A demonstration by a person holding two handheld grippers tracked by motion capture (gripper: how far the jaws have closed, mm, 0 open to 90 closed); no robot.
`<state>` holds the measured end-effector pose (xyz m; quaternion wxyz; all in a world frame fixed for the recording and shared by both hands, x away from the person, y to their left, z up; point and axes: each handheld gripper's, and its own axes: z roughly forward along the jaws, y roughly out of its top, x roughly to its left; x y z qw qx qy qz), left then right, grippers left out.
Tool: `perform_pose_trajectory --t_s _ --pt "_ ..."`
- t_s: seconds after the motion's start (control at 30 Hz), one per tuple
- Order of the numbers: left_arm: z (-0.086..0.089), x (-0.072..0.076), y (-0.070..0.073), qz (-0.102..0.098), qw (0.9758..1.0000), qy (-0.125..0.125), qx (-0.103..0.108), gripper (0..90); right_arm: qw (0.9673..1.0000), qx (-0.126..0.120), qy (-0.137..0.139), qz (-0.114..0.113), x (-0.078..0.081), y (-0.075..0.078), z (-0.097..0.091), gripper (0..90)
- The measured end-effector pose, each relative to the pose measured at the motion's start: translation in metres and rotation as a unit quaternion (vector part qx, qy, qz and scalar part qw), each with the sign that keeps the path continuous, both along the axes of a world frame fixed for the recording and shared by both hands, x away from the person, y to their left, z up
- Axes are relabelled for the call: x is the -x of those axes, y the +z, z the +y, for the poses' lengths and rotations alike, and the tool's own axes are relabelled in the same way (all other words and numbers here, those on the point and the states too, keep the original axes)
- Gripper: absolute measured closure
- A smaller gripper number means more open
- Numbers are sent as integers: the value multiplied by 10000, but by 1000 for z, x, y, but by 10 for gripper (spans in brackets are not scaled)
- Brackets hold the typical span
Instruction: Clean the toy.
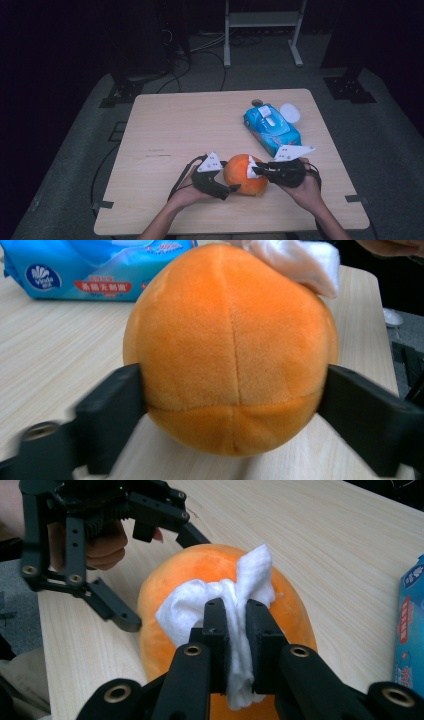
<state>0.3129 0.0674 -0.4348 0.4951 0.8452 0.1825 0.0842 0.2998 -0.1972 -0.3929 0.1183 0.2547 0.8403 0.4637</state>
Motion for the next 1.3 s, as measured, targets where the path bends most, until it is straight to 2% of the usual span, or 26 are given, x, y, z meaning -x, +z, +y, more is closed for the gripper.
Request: perform_pose_trajectory --t_s 0.07,0.13,0.2,0.27,0.3,0.37,0.5,0.53,0.63,0.7,0.77,0.83,0.9,0.97,1.1,1.23,1.3 --pt "-1 2 3 -119 9999 34 -24 243 10000 31 -14 -81 2 1 2 801" --pt "-2 4 5 -175 9998 40 26 289 9995 56 28 -301 8 5 6 804" --pt "-8 8 9 -338 9994 -12 -92 297 9988 71 240 -429 16 11 15 804" --pt "-13 13 11 -534 9981 -73 -299 296 9968 285 429 -615 25 14 29 803" --pt "-13 14 11 -575 9977 -74 -360 296 9959 358 495 -666 28 14 33 803" --pt "-11 13 9 -529 9980 -56 -333 296 9951 449 475 -743 28 15 34 802" --pt "-8 11 6 -473 9984 -54 -313 290 9976 275 104 -623 16 15 12 801" --pt "-8 10 6 -432 9987 -55 -278 278 9984 202 6 -526 13 13 5 801" --pt "-11 8 6 -274 9996 -32 -87 183 9996 -45 -66 -255 4 6 -7 801" --pt "-12 8 5 -241 9997 29 -22 177 9997 -90 -51 -203 4 5 -6 802" --pt "-12 11 7 -375 9992 64 -85 243 9997 -85 18 -233 7 7 0 802" --pt "-15 14 8 -491 9987 25 -153 269 9995 -159 196 -210 12 8 10 802" --pt "-19 19 9 -739 9967 -92 -325 282 9984 -275 474 -129 17 7 23 801" --pt "-21 22 9 -859 9954 -118 -417 288 9981 -120 562 -230 21 6 33 799" --pt "-17 19 6 -804 9962 -124 -315 301 9990 -217 313 -237 16 10 24 798" --pt "-15 16 6 -694 9972 -109 -250 293 9994 -131 -88 -292 7 12 6 798" --pt "-16 16 6 -670 9975 -100 -208 288 9994 -158 -160 -258 5 10 1 799"
